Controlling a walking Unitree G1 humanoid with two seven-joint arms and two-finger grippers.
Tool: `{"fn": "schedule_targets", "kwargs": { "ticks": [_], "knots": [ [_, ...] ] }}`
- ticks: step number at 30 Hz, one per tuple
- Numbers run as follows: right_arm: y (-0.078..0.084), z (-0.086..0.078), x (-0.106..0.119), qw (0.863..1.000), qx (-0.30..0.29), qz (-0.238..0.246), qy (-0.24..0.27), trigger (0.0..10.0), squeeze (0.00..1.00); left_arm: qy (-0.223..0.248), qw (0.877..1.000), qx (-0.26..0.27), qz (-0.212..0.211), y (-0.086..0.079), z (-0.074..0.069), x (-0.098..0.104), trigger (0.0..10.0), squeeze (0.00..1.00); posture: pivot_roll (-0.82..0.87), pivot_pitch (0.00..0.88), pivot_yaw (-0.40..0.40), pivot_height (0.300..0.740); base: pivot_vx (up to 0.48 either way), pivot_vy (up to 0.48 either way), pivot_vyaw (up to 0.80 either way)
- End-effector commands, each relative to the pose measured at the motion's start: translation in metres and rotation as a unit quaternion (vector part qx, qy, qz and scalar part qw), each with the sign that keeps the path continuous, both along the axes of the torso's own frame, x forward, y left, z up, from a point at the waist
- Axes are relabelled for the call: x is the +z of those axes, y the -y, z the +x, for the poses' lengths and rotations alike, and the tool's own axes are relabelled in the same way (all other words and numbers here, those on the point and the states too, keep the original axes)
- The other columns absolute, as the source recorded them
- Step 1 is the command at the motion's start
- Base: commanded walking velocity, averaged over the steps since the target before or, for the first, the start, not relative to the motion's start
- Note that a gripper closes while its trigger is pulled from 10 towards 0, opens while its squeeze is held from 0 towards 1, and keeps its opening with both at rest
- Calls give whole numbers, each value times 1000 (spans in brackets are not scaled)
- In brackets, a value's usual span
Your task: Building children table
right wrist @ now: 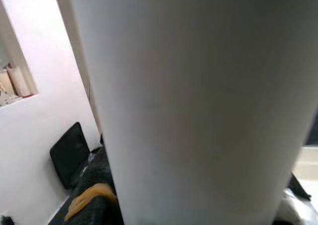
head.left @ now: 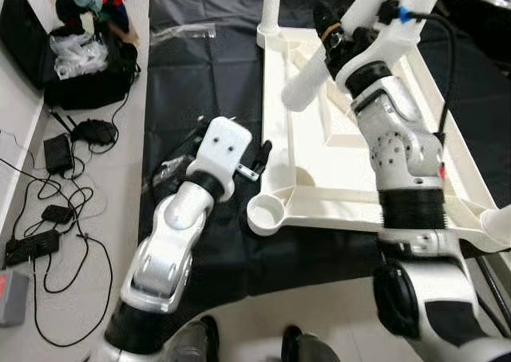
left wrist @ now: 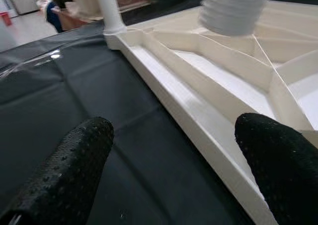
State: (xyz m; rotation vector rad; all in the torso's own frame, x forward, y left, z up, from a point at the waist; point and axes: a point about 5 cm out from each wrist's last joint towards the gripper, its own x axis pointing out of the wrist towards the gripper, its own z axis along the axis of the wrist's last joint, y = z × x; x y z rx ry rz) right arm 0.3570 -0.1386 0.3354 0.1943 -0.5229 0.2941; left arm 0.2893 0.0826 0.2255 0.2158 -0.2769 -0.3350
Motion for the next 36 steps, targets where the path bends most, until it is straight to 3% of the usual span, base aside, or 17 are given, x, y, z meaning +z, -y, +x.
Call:
{"fn": "schedule_targets", "kwargs": {
  "ticks": [1, 4, 11, 28, 36],
  "knots": [
    [0, -5, 6, 1000, -7, -8, 21, 10000, 0, 4, 1000, 2, -8, 0, -3, 2, 10000, 0, 150, 170, -50, 740, 0, 0, 0],
    [-3, -13, 2, 1000, -6, -17, 24, 10000, 0, 20, 999, 15, -20, 1, -6, 7, 10000, 0, 148, 161, -52, 740, 0, 0, 0],
    [-4, -14, 1, 999, -4, -22, 24, 10000, 0, 21, 999, 18, -20, 1, -7, 8, 10000, 0, 147, 160, -52, 740, 0, 0, 0],
    [-5, -18, -5, 999, -9, -31, 11, 10000, 0, 15, 999, 23, -17, 1, -10, 7, 10000, 0, 144, 148, -61, 740, -311, 0, 0],
    [-7, -21, -3, 999, -7, -32, 12, 10000, 0, 14, 999, 42, -24, -3, -9, 9, 10000, 0, 142, 164, -58, 740, 0, 0, 0]
  ]
}}
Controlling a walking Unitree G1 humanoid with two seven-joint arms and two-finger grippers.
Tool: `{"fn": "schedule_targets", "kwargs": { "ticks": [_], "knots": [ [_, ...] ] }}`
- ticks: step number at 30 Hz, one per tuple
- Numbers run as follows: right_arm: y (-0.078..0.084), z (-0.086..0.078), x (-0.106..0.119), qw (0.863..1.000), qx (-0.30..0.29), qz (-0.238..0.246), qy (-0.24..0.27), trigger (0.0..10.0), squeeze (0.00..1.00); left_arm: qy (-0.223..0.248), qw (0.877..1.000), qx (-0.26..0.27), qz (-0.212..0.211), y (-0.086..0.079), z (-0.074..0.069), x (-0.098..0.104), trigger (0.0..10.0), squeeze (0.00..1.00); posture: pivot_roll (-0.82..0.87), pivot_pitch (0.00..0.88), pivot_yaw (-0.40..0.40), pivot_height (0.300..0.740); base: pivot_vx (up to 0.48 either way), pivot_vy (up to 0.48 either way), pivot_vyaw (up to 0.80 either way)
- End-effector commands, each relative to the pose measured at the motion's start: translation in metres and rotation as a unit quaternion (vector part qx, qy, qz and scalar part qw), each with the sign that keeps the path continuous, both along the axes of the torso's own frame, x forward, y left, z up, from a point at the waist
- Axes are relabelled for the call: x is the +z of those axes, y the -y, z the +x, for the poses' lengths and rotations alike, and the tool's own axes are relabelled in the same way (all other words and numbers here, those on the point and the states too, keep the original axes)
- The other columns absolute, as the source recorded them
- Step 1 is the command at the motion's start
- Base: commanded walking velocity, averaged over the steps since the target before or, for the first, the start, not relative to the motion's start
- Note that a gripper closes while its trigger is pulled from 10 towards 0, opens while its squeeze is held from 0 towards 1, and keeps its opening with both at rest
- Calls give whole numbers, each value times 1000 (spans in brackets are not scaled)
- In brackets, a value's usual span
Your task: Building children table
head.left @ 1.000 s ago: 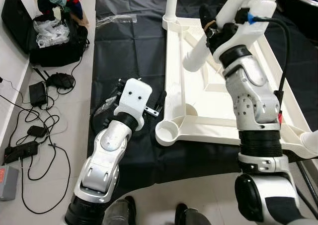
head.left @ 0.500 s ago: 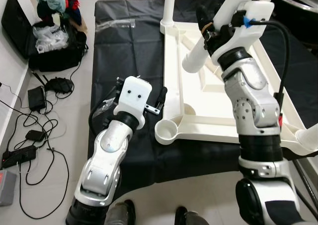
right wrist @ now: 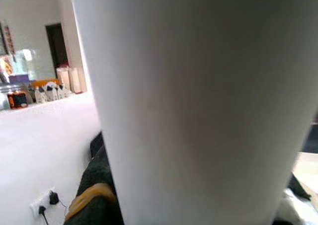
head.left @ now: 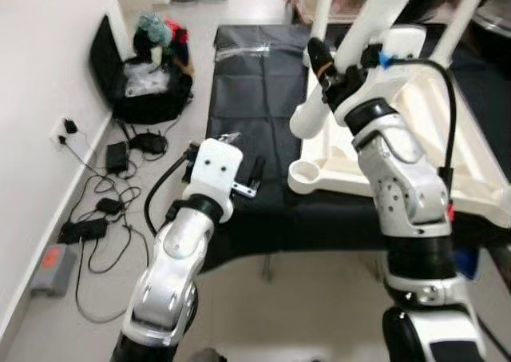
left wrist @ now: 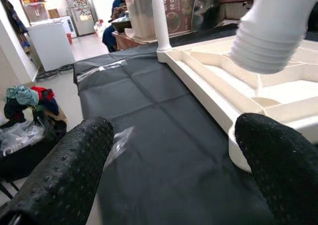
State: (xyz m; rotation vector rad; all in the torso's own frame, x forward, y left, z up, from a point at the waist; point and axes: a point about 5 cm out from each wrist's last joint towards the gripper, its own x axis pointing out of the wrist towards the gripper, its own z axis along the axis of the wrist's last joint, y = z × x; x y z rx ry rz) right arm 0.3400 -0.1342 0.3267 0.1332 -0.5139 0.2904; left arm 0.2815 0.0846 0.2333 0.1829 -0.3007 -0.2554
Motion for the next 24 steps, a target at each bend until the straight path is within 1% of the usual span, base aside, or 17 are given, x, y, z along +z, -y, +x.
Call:
{"fn": "schedule_targets", "kwargs": {
  "ticks": [1, 4, 7, 14, 20, 23, 24],
  "knots": [
    [-3, -4, 5, 1000, 3, -3, 12, 10000, 0, 3, 1000, 7, 1, -1, -1, 1, 10000, 0, 142, 165, -57, 740, 0, 0, 0],
    [-3, -5, 4, 1000, 3, -3, 10, 10000, 0, -1, 1000, 11, -3, -2, 1, 1, 10000, 0, 142, 170, -57, 740, 0, 0, 0],
    [-4, -5, 3, 1000, 3, -2, 7, 10000, 0, -6, 1000, 8, -5, -3, 2, 0, 10000, 0, 142, 171, -56, 740, 0, -345, 0],
    [-5, -6, 3, 1000, 6, -3, 7, 10000, 0, 1, 1000, 16, -12, -7, 5, 4, 10000, 0, 143, 173, -56, 740, 316, -358, 0],
    [-6, -6, 2, 1000, 7, 1, 2, 10000, 0, -13, 1000, 12, -14, -7, 6, 0, 10000, 0, 142, 174, -53, 740, 334, -341, 0],
    [-6, -6, 2, 1000, 9, -1, 2, 10000, 0, -20, 999, 19, -24, -8, 7, -1, 10000, 0, 142, 177, -54, 740, 401, -262, 0],
    [-6, -7, 1, 1000, 10, -3, 1, 10000, 0, -26, 999, 27, -35, -10, 7, -2, 10000, 0, 143, 178, -55, 740, 0, 0, 0]
  ]
}}
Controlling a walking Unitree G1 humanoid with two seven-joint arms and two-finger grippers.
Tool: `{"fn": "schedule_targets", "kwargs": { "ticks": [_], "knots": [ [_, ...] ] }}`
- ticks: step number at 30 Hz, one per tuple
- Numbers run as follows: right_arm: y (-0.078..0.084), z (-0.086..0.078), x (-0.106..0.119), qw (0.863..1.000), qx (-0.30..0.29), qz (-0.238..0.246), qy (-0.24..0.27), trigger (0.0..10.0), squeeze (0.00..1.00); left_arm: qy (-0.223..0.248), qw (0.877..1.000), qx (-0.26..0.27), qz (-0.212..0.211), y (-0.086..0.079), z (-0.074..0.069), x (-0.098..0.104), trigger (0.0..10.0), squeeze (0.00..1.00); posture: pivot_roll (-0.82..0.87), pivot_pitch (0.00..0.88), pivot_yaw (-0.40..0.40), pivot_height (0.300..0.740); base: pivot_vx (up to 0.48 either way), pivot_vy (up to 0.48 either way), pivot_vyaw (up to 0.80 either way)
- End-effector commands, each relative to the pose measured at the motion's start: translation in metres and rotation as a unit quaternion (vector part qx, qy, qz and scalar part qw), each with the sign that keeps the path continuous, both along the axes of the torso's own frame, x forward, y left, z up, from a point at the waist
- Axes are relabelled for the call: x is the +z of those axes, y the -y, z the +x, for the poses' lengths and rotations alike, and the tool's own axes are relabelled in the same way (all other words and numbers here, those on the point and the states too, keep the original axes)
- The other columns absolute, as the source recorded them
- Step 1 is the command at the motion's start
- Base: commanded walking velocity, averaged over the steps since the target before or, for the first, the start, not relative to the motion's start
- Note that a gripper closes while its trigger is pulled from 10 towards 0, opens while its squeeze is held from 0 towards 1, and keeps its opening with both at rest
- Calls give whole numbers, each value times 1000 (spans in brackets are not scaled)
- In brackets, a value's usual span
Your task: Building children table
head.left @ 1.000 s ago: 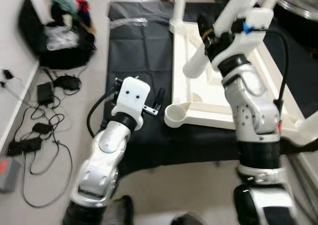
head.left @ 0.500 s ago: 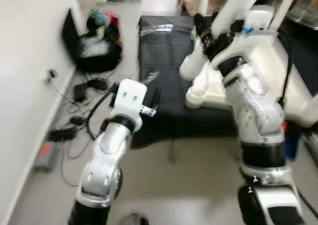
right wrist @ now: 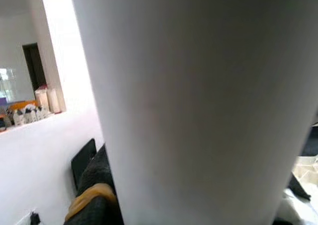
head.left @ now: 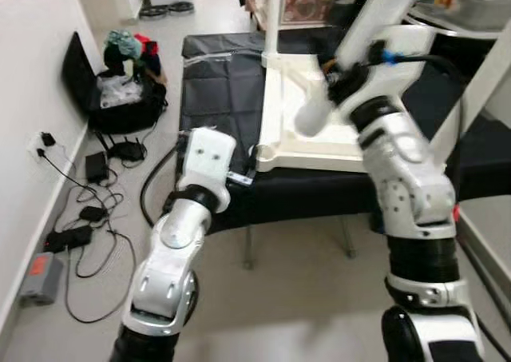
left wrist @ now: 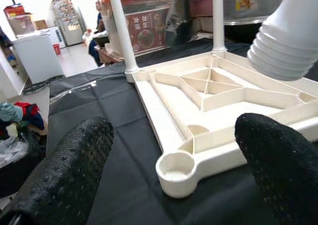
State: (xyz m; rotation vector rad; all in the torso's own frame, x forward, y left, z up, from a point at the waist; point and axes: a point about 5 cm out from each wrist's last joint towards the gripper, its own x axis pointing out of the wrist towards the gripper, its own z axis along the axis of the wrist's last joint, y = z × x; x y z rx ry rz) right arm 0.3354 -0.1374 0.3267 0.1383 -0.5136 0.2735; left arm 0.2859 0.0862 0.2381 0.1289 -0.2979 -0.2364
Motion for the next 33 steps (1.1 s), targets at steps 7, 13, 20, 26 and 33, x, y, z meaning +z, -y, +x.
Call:
{"fn": "schedule_targets", "kwargs": {
  "ticks": [7, 13, 20, 26, 33],
  "knots": [
    [-10, -3, 2, 1000, 18, -17, 6, 10000, 0, -26, 999, 39, -13, -14, 5, -7, 10000, 0, 143, 182, -56, 740, 0, 0, 0],
    [-11, -3, 3, 999, 11, -39, 16, 10000, 0, -25, 999, 35, -15, -11, 4, -7, 10000, 0, 141, 184, -60, 740, 0, 0, 400],
    [-12, -2, 5, 999, 12, -43, 16, 10000, 0, -23, 999, 20, -17, -4, 0, -7, 10000, 0, 137, 187, -62, 740, 0, 0, 800],
    [-13, -1, 7, 999, 13, -50, 16, 10000, 0, -25, 999, 12, -16, 0, -3, -8, 10000, 0, 133, 183, -63, 740, 0, 0, 800],
    [-10, 2, 5, 999, 12, -41, 5, 10000, 0, -25, 999, 8, -19, 1, 0, -7, 10000, 0, 132, 180, -62, 740, 0, 0, 343]
  ]
}}
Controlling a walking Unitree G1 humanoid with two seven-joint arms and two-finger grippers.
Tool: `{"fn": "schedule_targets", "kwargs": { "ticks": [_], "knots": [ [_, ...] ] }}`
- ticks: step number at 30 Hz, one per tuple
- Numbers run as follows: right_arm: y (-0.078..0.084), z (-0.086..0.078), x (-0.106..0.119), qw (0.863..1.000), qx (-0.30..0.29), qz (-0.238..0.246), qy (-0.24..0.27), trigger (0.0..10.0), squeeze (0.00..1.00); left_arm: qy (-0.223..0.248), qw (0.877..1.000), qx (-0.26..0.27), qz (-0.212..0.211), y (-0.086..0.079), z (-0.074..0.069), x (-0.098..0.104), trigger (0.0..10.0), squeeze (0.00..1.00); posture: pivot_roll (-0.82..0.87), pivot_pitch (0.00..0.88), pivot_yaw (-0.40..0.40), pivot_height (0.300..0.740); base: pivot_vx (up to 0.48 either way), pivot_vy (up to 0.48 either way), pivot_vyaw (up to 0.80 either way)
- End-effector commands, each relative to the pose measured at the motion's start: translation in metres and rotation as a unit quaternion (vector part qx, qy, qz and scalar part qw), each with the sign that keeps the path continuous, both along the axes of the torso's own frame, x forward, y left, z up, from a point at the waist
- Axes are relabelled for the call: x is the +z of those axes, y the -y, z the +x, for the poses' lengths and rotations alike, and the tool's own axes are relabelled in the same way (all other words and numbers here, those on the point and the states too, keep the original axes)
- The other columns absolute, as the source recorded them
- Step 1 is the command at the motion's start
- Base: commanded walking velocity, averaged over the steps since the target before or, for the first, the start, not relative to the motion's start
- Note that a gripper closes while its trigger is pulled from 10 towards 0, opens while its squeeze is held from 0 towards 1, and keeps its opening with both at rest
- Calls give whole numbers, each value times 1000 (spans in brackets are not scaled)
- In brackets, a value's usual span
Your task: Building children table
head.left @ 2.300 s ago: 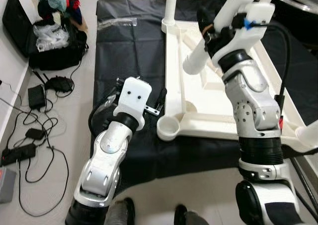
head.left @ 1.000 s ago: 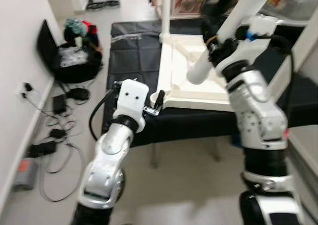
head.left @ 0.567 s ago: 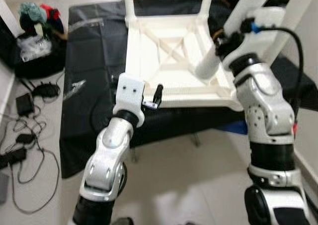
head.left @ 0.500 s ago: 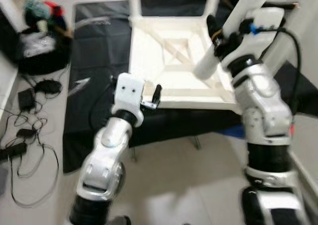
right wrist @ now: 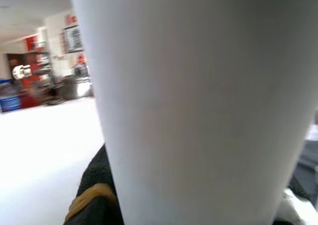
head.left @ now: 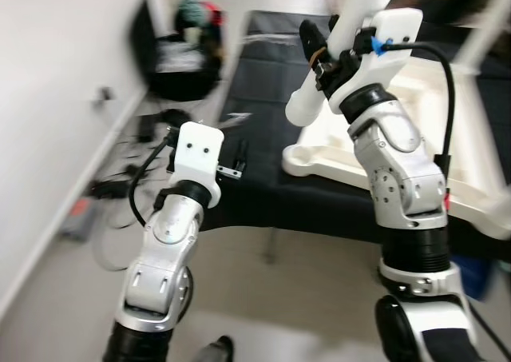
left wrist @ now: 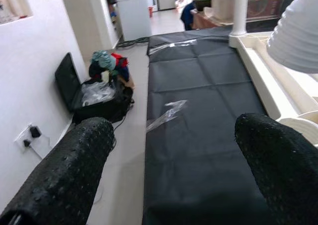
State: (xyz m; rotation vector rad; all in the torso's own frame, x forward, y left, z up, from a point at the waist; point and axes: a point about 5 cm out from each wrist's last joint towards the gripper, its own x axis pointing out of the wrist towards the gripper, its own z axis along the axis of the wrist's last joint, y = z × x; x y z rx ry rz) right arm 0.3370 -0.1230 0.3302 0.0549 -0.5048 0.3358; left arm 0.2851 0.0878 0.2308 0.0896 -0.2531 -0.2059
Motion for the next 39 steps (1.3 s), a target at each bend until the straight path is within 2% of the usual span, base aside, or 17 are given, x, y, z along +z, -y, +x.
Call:
{"fn": "schedule_targets", "kwargs": {
  "ticks": [1, 7, 13, 25, 34, 39],
  "knots": [
    [5, 0, 1, 1000, -7, 7, 1, 10000, 0, -1, 1000, -6, 0, 2, 0, 0, 10000, 0, 132, 180, -62, 740, 0, 0, 0],
    [9, 2, -5, 1000, -17, 4, -8, 10000, 0, 4, 1000, -1, 18, 2, -1, -1, 10000, 0, 133, 183, -59, 740, 274, 0, 0],
    [11, 3, -5, 1000, -20, 6, -9, 10000, 0, -2, 1000, -7, 12, 3, -2, -2, 10000, 0, 134, 182, -59, 740, 286, 0, 0],
    [18, 7, -4, 999, -32, 4, -10, 10000, 0, -11, 1000, -3, -1, 1, -2, -5, 10000, 0, 135, 189, -58, 740, 0, 0, 0],
    [41, 29, -4, 996, -77, -26, -33, 10000, 0, -31, 999, -14, 6, 2, -12, -15, 10000, 0, 143, 227, -55, 740, 0, 0, -562],
    [51, 40, -7, 997, -46, -9, -53, 10000, 0, -40, 999, -20, 8, 2, -16, -17, 10000, 0, 150, 247, -52, 740, 0, 0, -160]
  ]
}}
